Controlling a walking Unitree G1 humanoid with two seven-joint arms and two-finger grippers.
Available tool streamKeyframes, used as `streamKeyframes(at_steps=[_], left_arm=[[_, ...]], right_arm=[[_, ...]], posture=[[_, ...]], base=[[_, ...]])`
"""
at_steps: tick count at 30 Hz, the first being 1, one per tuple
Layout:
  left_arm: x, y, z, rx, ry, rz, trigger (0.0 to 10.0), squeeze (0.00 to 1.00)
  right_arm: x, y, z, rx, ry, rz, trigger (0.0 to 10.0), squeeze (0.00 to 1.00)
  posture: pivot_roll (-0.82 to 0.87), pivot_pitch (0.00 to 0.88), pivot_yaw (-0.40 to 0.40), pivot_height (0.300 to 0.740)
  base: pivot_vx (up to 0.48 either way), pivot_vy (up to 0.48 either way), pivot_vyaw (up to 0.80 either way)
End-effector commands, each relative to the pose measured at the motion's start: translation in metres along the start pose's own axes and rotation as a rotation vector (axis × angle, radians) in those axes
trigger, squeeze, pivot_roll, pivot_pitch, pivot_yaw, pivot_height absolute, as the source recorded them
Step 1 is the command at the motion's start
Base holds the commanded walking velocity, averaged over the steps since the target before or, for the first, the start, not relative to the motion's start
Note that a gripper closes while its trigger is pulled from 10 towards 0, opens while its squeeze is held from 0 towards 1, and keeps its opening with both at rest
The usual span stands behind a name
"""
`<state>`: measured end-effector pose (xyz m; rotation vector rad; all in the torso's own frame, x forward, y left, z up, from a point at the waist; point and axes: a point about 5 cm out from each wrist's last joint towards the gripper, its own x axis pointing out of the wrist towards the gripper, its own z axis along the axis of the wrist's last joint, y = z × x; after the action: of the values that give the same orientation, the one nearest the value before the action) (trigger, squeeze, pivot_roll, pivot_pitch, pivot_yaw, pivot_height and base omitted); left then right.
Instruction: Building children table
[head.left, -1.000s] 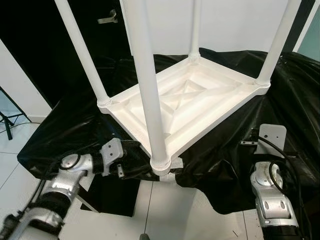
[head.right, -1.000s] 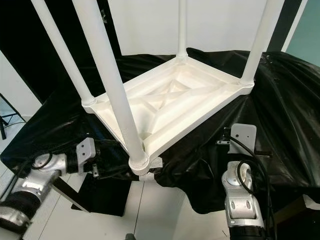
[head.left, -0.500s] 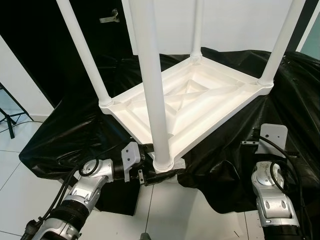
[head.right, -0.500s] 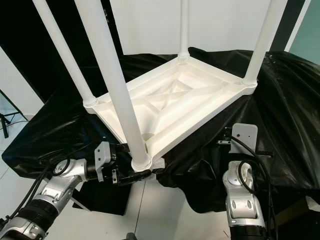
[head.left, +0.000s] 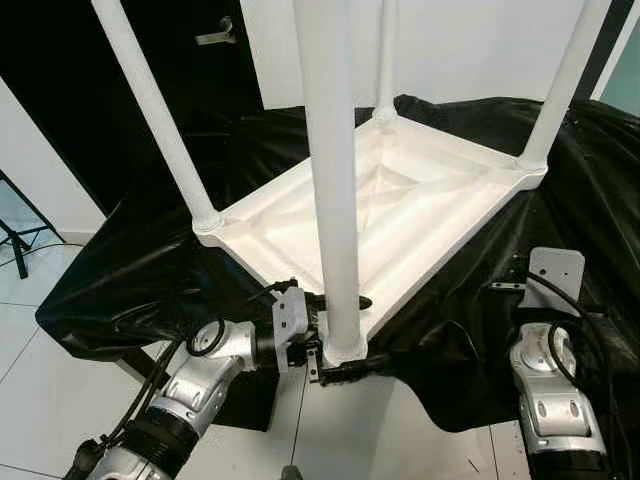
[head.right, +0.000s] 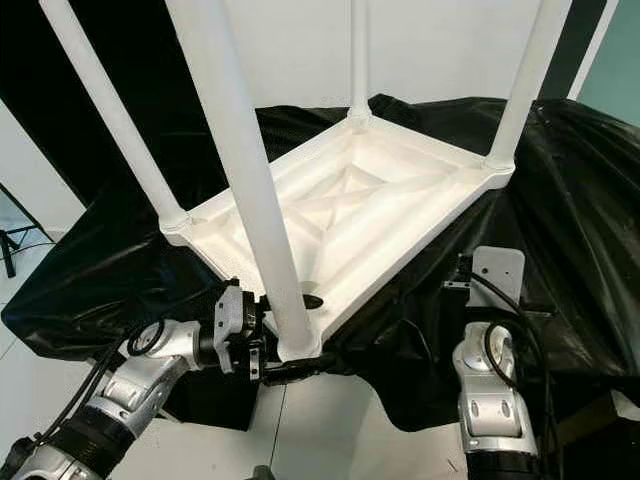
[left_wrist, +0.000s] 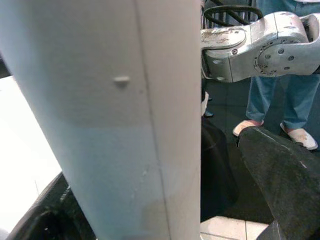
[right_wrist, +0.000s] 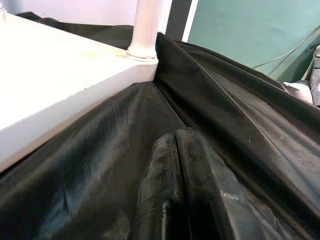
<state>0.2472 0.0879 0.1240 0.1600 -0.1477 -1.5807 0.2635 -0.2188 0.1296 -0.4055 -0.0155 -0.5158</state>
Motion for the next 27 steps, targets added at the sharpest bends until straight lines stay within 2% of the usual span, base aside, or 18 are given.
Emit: streamKeyframes(at_steps=[1, 2, 3, 4, 5, 6, 7, 9, 10, 12, 15, 21, 26, 27], left_arm=[[-0.009, -0.009, -0.009, -0.014, 0.079, -0.139, 10.0, 0.0], [-0.017, -0.005, -0.013, -0.02, 0.124, -0.123, 10.0, 0.0], [-0.017, -0.005, -0.013, -0.02, 0.124, -0.123, 10.0, 0.0], [-0.025, 0.0, -0.015, -0.025, 0.156, -0.112, 10.0, 0.0], [-0.025, 0.0, -0.015, -0.025, 0.156, -0.112, 10.0, 0.0], [-0.034, 0.005, -0.016, -0.024, 0.19, -0.097, 10.0, 0.0], [-0.034, 0.005, -0.016, -0.024, 0.19, -0.097, 10.0, 0.0], [-0.051, 0.014, -0.018, -0.004, 0.265, -0.069, 10.0, 0.0], [-0.051, 0.014, -0.018, -0.004, 0.265, -0.069, 10.0, 0.0], [-0.066, 0.022, -0.024, 0.033, 0.371, -0.044, 10.0, 0.0], [-0.075, 0.028, -0.027, 0.06, 0.427, -0.02, 10.0, 0.0], [-0.086, 0.034, -0.03, 0.102, 0.542, -0.05, 10.0, 0.0], [-0.078, 0.044, -0.022, 0.113, 0.443, 0.006, 10.0, 0.0], [-0.076, 0.045, -0.025, 0.121, 0.459, 0.004, 10.0, 0.0]], right_arm=[[-0.001, 0.001, 0.0, 0.011, 0.011, 0.005, 10.0, 0.0], [-0.001, 0.001, 0.0, 0.01, 0.01, 0.008, 10.0, 0.0], [-0.001, 0.001, 0.0, 0.01, 0.01, 0.008, 10.0, 0.0], [0.0, 0.002, 0.0, 0.009, 0.009, 0.012, 10.0, 0.0], [0.0, 0.002, 0.0, 0.009, 0.009, 0.012, 10.0, 0.0], [0.0, 0.003, 0.001, 0.009, 0.008, 0.015, 10.0, 0.0], [0.0, 0.003, 0.001, 0.009, 0.008, 0.015, 10.0, 0.0], [0.001, 0.004, 0.001, 0.009, 0.006, 0.019, 10.0, 0.0], [0.001, 0.004, 0.001, 0.009, 0.006, 0.019, 10.0, 0.0], [0.0, 0.004, 0.001, 0.011, 0.005, 0.02, 10.0, 0.0], [0.0, 0.005, 0.001, 0.011, 0.006, 0.021, 10.0, 0.0], [-0.004, 0.006, 0.0, 0.013, 0.01, 0.025, 10.0, 0.0], [-0.005, 0.007, 0.001, 0.016, 0.011, 0.028, 10.0, 0.0], [-0.005, 0.008, 0.001, 0.017, 0.011, 0.027, 10.0, 0.0]], posture=[[-0.05, 0.0, 0.064, 0.74], [-0.05, 0.0, 0.063, 0.74], [-0.05, 0.0, 0.063, 0.74], [-0.05, 0.0, 0.063, 0.74], [-0.05, 0.0, 0.063, 0.74], [-0.05, 0.0, 0.064, 0.74], [-0.05, 0.0, 0.064, 0.74], [-0.05, 0.0, 0.065, 0.74], [-0.05, 0.0, 0.065, 0.74], [-0.05, 0.0, 0.068, 0.74], [-0.06, 0.0, 0.069, 0.74], [-0.07, 0.0, 0.072, 0.74], [-0.07, 0.0, 0.076, 0.74], [-0.08, 0.0, 0.079, 0.74]], base=[[0.0, 0.0, 0.0], [0.0, 0.0, 0.0], [0.0, 0.0, 0.0], [0.0, 0.0, 0.0], [0.0, 0.0, 0.0], [0.0, 0.0, 0.0], [0.0, 0.0, 0.0], [0.0, 0.0, 0.0], [0.0, 0.0, 0.0], [0.0, 0.0, 0.0], [0.0, 0.0, 0.0], [0.0, 0.0, 0.0], [0.0, 0.0, 0.0], [0.0, 0.0, 0.0]])
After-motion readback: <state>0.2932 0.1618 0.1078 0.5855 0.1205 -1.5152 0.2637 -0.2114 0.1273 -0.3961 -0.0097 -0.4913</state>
